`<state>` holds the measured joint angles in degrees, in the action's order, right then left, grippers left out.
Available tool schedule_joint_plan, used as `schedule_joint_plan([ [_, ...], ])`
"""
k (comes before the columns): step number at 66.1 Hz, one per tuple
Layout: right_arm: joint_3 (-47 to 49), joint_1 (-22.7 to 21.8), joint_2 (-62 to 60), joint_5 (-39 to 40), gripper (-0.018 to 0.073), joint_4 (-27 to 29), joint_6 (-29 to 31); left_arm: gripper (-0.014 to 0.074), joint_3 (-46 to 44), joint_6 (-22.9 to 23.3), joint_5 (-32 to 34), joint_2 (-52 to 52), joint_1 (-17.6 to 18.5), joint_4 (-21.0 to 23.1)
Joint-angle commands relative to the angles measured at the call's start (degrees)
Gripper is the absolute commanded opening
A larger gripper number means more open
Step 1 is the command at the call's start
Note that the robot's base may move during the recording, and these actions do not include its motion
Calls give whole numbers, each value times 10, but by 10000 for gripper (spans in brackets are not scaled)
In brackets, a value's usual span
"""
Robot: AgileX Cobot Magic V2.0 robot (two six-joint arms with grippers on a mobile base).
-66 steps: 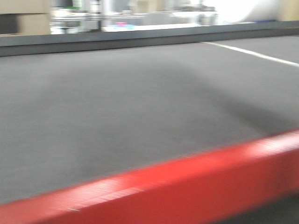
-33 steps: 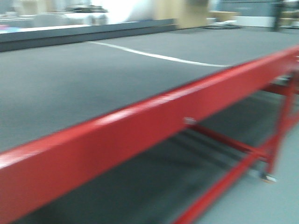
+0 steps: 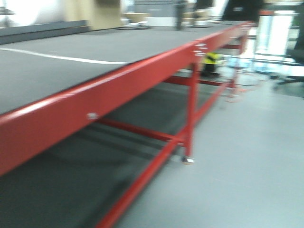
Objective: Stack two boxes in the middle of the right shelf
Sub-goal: 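Drive away from the table carrying the boxes in both grippers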
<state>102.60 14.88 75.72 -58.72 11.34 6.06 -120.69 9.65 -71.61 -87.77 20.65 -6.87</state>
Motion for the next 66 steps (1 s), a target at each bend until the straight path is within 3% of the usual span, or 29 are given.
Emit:
schedule_joint_plan([
  [1,6,-4,-9,39,-151,-10,10,-111,-6,-5,16,4,-1,-17],
  [66,6,-4,-9,39,-151,-10,10,-111,-6,-5,16,4,-1,-17],
])
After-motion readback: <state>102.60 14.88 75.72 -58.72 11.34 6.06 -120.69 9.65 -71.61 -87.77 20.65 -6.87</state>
